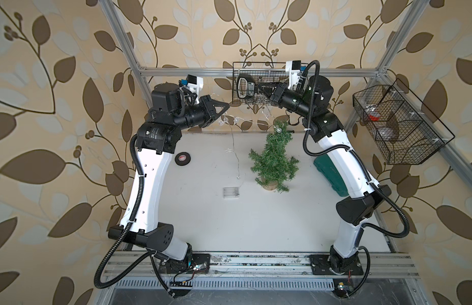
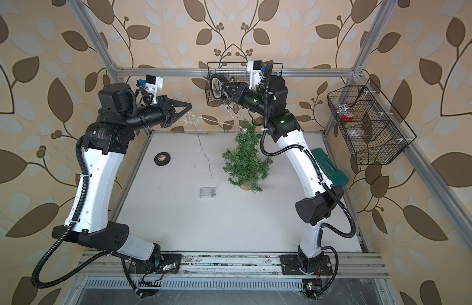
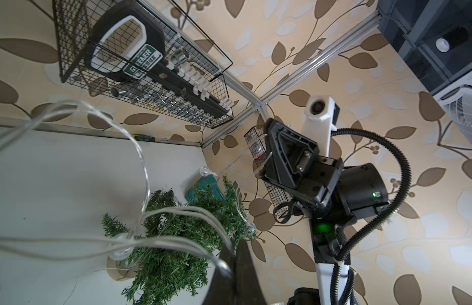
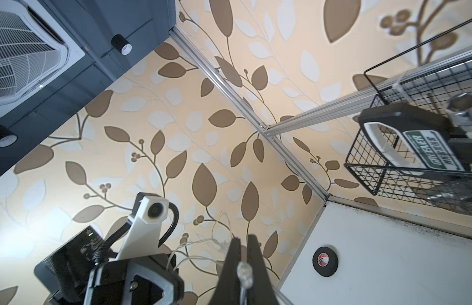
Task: Remove string lights from the small christmas tree
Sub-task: Remove the light string from the Christmas tree.
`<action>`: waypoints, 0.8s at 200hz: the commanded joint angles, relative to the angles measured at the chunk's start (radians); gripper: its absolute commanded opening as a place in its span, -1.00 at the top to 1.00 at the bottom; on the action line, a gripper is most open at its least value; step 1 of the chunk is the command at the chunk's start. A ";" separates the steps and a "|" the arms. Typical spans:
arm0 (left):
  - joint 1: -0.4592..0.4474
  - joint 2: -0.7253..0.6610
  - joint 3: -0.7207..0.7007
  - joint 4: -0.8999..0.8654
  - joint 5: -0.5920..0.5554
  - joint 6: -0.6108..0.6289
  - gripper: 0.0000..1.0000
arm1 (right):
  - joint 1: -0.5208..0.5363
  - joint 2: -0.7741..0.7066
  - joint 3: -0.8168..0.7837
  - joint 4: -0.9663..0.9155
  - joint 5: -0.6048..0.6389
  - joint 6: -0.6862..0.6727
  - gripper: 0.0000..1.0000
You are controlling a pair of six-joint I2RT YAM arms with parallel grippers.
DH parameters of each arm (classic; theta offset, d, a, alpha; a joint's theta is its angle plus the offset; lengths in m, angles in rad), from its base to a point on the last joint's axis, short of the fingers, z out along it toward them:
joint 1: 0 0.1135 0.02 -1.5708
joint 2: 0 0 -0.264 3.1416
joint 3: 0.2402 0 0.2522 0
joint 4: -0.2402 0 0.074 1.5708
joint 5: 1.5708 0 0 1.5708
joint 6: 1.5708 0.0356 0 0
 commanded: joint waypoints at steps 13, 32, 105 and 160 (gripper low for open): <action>0.012 -0.062 -0.121 0.117 -0.041 -0.012 1.00 | 0.009 0.008 0.001 0.025 -0.036 -0.027 0.94; 0.012 -0.118 -0.187 0.189 -0.049 -0.052 1.00 | 0.009 0.017 0.007 0.020 -0.042 -0.027 0.93; 0.012 -0.117 -0.163 0.129 -0.032 0.038 1.00 | 0.037 0.021 -0.039 0.046 -0.084 -0.006 0.92; -0.092 -0.128 -0.319 0.370 -0.006 0.194 1.00 | 0.087 0.040 -0.036 0.030 -0.091 -0.012 0.92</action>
